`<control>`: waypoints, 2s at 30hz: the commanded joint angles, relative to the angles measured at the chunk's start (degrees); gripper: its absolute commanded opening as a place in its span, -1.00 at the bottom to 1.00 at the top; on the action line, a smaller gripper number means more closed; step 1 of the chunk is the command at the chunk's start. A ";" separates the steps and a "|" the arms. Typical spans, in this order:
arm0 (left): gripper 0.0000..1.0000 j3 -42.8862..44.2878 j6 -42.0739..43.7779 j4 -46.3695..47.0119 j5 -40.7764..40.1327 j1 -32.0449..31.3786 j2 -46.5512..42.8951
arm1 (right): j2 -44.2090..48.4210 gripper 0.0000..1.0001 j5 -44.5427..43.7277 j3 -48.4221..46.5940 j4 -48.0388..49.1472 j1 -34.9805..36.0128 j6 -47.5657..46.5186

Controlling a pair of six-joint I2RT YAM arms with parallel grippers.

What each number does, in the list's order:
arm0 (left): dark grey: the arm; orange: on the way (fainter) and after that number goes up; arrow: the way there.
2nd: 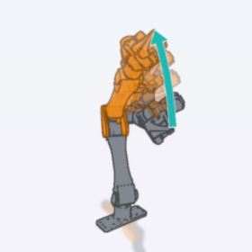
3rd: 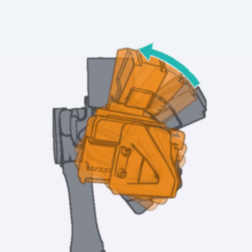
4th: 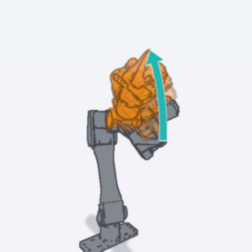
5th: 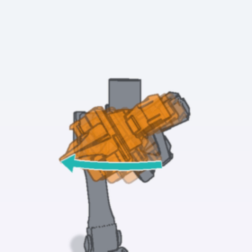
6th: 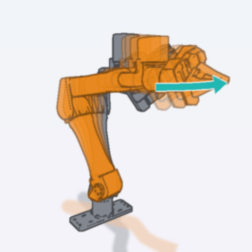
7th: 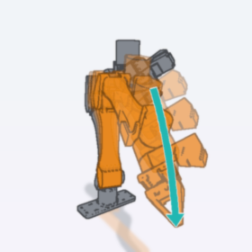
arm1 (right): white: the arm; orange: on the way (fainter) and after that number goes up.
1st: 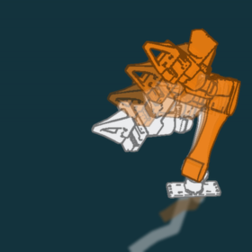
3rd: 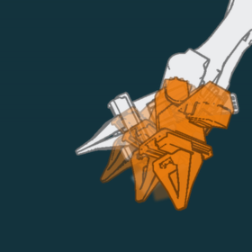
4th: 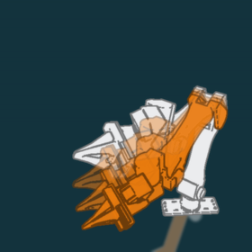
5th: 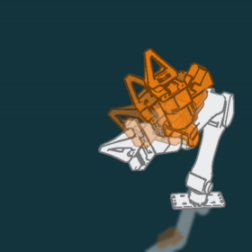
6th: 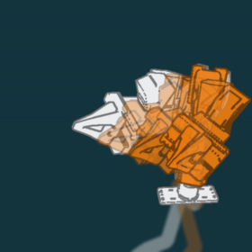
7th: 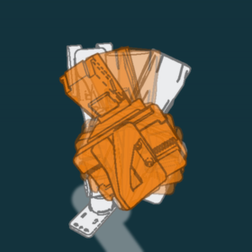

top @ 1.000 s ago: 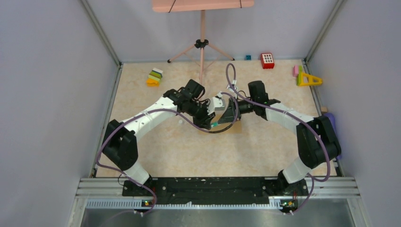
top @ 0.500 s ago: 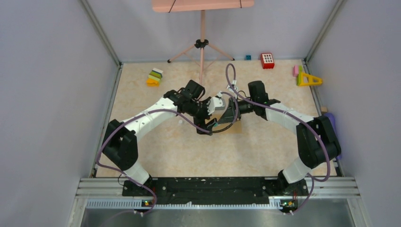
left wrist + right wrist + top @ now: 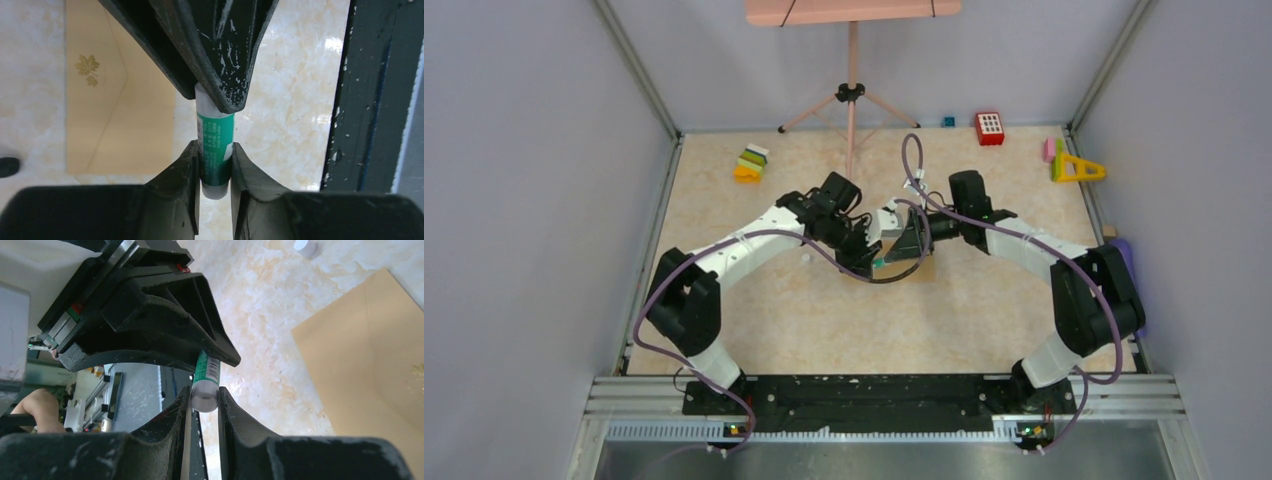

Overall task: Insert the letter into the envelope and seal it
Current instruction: Screw the solid glue.

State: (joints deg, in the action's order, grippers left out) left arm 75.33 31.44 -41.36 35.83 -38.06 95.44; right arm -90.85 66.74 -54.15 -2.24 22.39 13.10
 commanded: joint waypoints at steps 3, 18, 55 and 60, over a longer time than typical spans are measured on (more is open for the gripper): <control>-1.00 2.04 0.66 -0.46 3.23 -0.21 0.63 | 3.02 -0.79 1.41 -2.53 -1.27 0.64 -6.10; -1.00 8.74 7.02 -14.91 29.86 3.39 7.19 | 15.38 -0.28 4.21 3.66 -10.39 1.34 -41.00; -1.00 -4.32 -11.49 16.54 -16.02 -0.62 -4.88 | -2.00 0.07 -3.92 6.11 30.93 -5.22 31.33; -1.00 -4.28 -10.69 16.22 -17.51 -2.03 -4.26 | -3.74 0.05 -3.82 4.85 30.78 -4.18 31.49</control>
State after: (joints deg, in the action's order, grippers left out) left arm 70.67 20.69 -27.00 20.62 -39.16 91.42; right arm -93.93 63.05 -46.59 24.99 17.30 43.16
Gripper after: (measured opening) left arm 0.268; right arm 0.531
